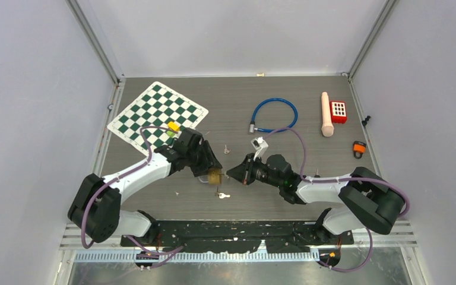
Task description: Unlock with the key
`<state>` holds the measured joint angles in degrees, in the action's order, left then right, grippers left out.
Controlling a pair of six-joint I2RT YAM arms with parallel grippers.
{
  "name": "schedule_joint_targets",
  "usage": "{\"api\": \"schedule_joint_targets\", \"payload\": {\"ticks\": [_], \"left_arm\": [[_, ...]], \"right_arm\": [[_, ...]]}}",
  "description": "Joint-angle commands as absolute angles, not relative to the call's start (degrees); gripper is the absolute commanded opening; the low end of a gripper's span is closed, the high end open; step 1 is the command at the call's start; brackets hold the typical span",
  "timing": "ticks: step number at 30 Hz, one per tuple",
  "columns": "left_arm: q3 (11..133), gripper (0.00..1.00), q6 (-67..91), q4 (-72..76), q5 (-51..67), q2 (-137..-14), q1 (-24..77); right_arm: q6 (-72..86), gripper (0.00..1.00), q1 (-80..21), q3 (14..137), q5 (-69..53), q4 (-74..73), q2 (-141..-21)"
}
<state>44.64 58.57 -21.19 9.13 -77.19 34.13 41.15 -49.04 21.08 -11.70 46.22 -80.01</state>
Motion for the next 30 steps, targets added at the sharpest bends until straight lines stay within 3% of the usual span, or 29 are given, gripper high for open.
{"api": "schedule_joint_targets", "payload": {"ticks": [1,30], "left_arm": [[45.11,0.00,60.00,-16.26,11.37,-74.48,33.62],[44.52,0.00,60.52,-16.18,11.20,-72.20,33.32]], "right_arm": [[41.48,0.05,-49.45,21.17,-8.76,48.00,-77.31],[42.05,0.05,-50.21,21.76,-9.18,42.50,-75.60]]}}
